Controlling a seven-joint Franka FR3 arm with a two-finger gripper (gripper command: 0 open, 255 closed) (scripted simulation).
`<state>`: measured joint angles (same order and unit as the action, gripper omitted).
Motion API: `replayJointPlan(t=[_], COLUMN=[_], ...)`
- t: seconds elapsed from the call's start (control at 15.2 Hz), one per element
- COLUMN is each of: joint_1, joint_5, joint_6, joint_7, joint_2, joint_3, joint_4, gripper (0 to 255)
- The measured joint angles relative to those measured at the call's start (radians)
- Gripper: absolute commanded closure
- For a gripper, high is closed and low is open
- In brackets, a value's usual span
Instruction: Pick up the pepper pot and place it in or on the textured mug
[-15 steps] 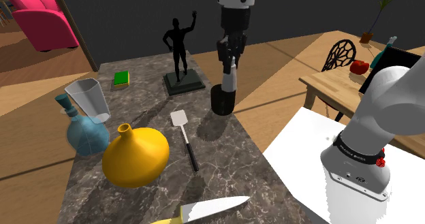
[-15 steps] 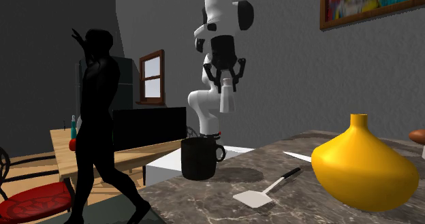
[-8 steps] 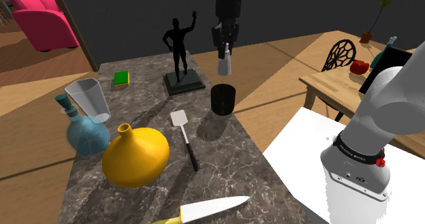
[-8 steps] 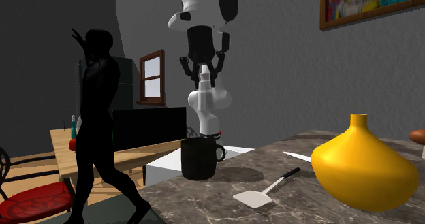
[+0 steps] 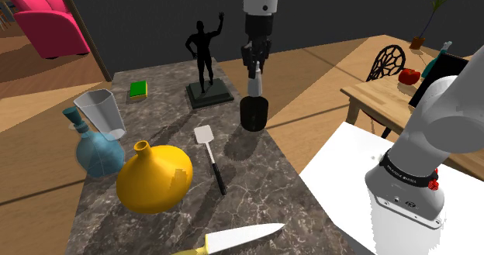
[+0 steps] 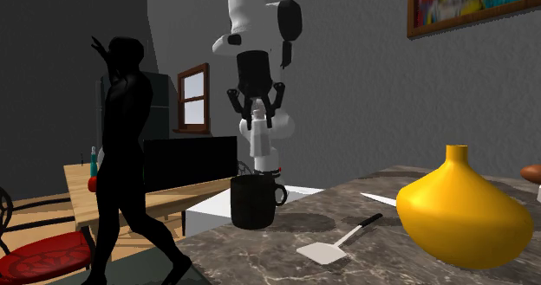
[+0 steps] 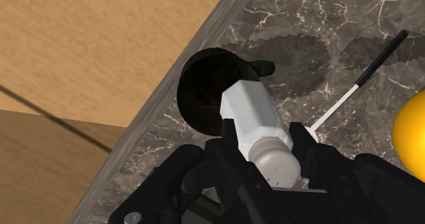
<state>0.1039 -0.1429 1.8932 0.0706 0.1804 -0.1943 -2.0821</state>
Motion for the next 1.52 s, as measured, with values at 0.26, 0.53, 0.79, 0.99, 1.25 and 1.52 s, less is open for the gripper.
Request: replayJointPlan(t=[0.26, 0.53, 0.79, 0.99, 1.25, 1.52], joint_1=[0.001, 0.001, 0.002, 0.002, 0.002, 0.003], joint_5=[0.000, -0.001, -0.002, -0.002, -0.002, -0.001], joint_6=[0.053, 0.111, 0.131, 0.133, 0.133, 0.118], joint_7=[-0.002, -0.010, -0.009, -0.009, -0.009, -0.005], joint_2=[-0.015, -0.029, -0.033, -0.033, -0.032, -0.032], joint_3=[-0.003, -0.003, -0.006, -0.006, -0.006, -0.007], joint_4=[-0.039, -0.082, -0.099, -0.100, -0.100, -0.086], gripper=[255, 255, 255, 255, 0, 0])
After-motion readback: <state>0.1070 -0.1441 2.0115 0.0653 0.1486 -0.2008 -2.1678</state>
